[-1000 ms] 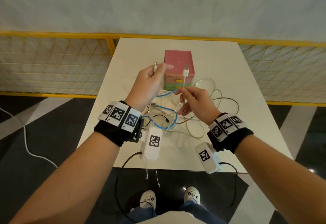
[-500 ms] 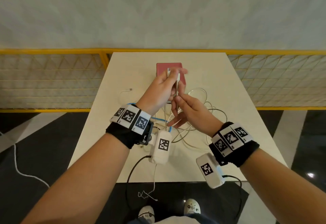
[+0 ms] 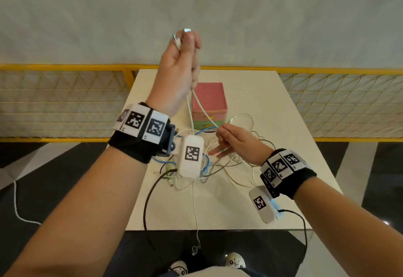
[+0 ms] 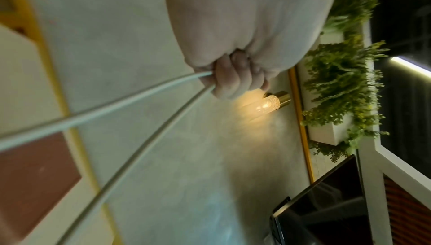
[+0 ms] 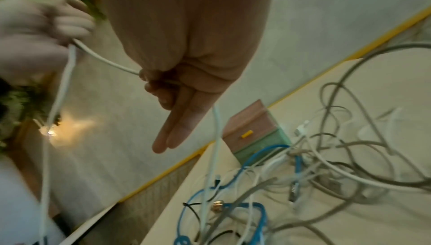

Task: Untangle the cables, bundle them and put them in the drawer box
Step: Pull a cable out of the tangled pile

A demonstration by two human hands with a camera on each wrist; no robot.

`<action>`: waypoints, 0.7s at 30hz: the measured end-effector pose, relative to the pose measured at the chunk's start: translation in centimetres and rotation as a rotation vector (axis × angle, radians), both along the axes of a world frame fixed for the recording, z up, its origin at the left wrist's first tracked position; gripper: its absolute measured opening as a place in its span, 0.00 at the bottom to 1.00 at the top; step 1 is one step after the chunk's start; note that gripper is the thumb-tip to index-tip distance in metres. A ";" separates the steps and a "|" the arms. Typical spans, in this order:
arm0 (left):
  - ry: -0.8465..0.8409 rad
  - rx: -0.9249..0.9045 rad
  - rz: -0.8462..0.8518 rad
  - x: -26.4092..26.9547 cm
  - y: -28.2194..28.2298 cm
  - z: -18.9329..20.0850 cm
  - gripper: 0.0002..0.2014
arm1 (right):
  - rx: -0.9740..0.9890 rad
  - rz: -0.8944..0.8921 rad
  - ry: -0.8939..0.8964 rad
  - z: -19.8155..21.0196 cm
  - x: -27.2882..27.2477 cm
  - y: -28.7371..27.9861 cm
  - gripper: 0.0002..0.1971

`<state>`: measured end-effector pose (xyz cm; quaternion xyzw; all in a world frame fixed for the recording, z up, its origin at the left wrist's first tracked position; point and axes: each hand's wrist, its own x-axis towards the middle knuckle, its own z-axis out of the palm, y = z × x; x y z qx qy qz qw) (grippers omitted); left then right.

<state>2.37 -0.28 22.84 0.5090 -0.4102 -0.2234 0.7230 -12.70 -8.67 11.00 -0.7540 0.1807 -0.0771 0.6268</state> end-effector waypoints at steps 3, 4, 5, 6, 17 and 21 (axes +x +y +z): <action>-0.137 0.021 0.004 0.6 0.9 0.9 0.04 | 0.037 -0.059 0.059 -1.1 -0.3 -1.3 0.16; -0.170 0.062 -0.038 0.6 1.1 0.9 0.04 | 0.042 -0.087 0.063 -1.0 -0.3 -1.7 0.16; -0.179 0.115 -0.090 0.5 1.3 0.9 0.08 | 0.037 -0.115 0.055 -0.8 -0.3 -2.0 0.16; -0.183 0.171 -0.141 0.3 1.4 0.7 0.09 | 0.021 -0.140 0.036 -0.4 -0.2 -2.3 0.16; -0.479 0.563 -0.146 -2.8 1.1 -2.4 0.28 | -0.538 -0.109 -0.174 6.2 0.4 -3.6 0.13; -0.421 0.392 0.047 -1.4 0.3 -1.8 0.25 | -0.380 -0.078 -0.220 4.5 0.4 -4.0 0.16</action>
